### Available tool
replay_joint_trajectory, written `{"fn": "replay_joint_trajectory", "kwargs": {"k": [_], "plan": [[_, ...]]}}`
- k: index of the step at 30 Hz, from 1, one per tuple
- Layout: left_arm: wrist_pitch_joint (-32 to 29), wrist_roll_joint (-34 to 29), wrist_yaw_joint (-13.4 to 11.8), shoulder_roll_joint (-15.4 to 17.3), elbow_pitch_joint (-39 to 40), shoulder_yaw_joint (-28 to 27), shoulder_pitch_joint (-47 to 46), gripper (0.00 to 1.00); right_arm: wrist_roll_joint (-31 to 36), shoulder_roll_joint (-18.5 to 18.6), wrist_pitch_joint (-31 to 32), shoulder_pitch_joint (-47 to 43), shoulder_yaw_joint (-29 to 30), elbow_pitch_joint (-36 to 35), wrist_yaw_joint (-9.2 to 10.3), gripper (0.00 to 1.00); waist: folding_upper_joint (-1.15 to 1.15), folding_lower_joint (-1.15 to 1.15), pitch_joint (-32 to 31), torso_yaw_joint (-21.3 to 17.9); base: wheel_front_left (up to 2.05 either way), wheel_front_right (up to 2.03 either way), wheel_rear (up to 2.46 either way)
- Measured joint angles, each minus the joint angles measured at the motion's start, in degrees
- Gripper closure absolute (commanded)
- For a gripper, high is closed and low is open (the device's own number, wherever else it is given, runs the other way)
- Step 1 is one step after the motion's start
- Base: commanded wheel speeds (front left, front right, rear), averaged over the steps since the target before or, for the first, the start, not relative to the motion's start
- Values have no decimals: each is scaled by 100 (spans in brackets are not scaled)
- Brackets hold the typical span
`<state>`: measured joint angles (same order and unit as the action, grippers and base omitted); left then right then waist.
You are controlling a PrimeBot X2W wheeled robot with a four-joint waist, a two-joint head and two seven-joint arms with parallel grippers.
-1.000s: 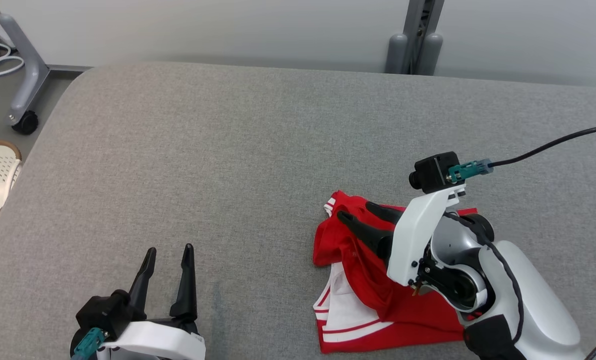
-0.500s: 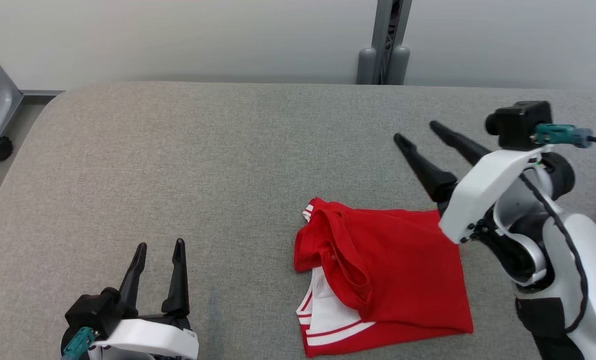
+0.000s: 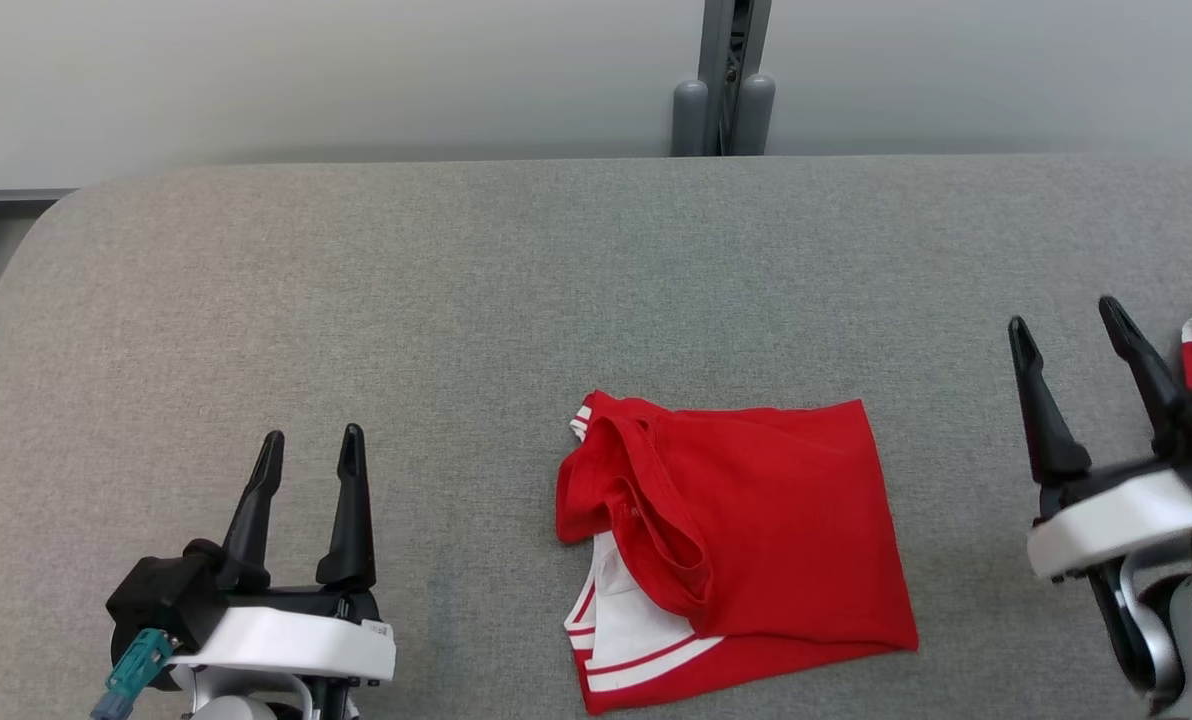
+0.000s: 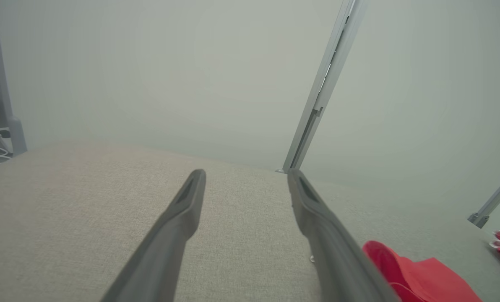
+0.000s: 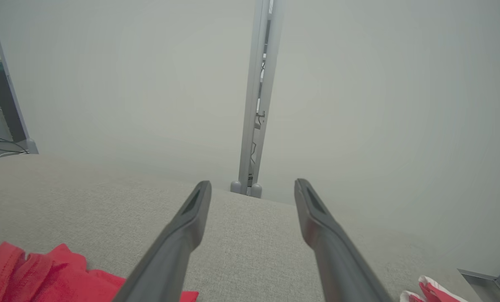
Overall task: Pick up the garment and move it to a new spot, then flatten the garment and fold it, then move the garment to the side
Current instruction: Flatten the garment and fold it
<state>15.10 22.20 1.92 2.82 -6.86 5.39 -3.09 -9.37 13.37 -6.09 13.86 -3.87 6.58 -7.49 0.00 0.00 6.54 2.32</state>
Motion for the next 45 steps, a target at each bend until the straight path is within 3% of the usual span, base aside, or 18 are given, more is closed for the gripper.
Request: {"fn": "replay_joint_trajectory", "kwargs": {"k": [3,12,24,25,33,37,45], "plan": [[0,-73,3,0,32,43,6,0,557,-165,-613,-300,278,313,-1,0,0,0,13,-53,0,0,0],[0,-130,-35,-2,73,125,87,0,1165,-790,-866,-655,870,552,-1,0,0,0,25,-123,0,0,0],[0,-246,-118,-1,168,157,143,0,1294,-882,-875,-740,976,382,-1,0,0,0,102,-108,0,0,0],[0,-243,-122,0,170,159,143,0,1293,-877,-875,-738,966,367,-1,100,0,0,113,-100,0,0,0],[0,-182,-96,0,100,204,133,0,1085,-775,-875,-670,626,408,-1,100,0,0,185,0,0,0,0],[0,-148,-67,-1,12,290,72,0,1035,-733,-878,-457,35,569,-1,100,0,0,262,93,0,0,0],[0,-91,-47,-1,-141,431,-20,0,876,-780,-881,103,-1163,1568,-1,100,0,0,483,372,0,0,0]]}}
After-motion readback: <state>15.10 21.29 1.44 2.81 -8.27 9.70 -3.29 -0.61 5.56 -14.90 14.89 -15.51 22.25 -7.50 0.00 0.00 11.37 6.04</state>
